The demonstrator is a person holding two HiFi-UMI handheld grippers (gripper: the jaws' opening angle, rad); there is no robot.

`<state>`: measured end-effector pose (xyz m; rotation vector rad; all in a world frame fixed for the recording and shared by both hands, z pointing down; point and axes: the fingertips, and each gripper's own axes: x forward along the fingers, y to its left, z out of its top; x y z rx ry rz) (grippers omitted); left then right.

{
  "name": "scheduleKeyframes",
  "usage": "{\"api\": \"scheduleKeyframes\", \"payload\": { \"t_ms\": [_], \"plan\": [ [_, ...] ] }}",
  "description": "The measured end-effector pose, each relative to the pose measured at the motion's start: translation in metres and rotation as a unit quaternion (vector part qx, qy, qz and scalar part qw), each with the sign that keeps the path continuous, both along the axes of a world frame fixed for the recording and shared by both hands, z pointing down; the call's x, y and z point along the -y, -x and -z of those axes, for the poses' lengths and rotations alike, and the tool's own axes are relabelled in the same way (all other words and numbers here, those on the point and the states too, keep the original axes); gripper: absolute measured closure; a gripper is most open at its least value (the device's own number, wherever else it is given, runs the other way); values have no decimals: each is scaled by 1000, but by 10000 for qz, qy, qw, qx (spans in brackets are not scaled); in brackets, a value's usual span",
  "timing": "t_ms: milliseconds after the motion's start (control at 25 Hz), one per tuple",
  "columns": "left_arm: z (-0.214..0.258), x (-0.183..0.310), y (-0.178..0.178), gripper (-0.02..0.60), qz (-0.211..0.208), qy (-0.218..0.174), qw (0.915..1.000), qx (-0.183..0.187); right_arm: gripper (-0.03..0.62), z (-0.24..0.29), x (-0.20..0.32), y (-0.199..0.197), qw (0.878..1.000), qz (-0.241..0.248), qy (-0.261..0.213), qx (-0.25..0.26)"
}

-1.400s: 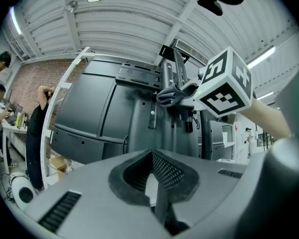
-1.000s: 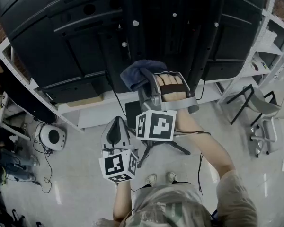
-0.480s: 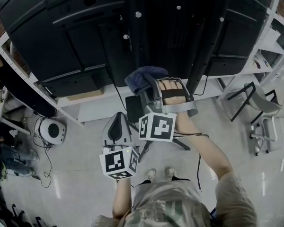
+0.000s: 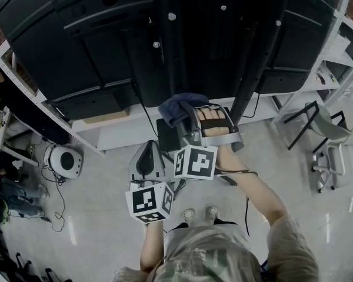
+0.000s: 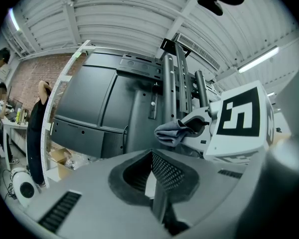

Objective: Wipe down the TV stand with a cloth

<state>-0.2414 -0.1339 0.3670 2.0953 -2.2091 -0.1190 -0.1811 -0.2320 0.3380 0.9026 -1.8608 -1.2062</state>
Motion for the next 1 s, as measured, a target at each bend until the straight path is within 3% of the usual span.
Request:
{"api": "scheduleKeyframes", "payload": {
  "t_ms": [800,1000],
  "plan": [
    [-16,4,3,566,-16,140,9999,88,539,-51,-2,-1,9989,29,431,-160],
    [-19,7,5,566,12,181,9998,73,538,-64,-8,4,9971,147,745,-94]
  ]
}}
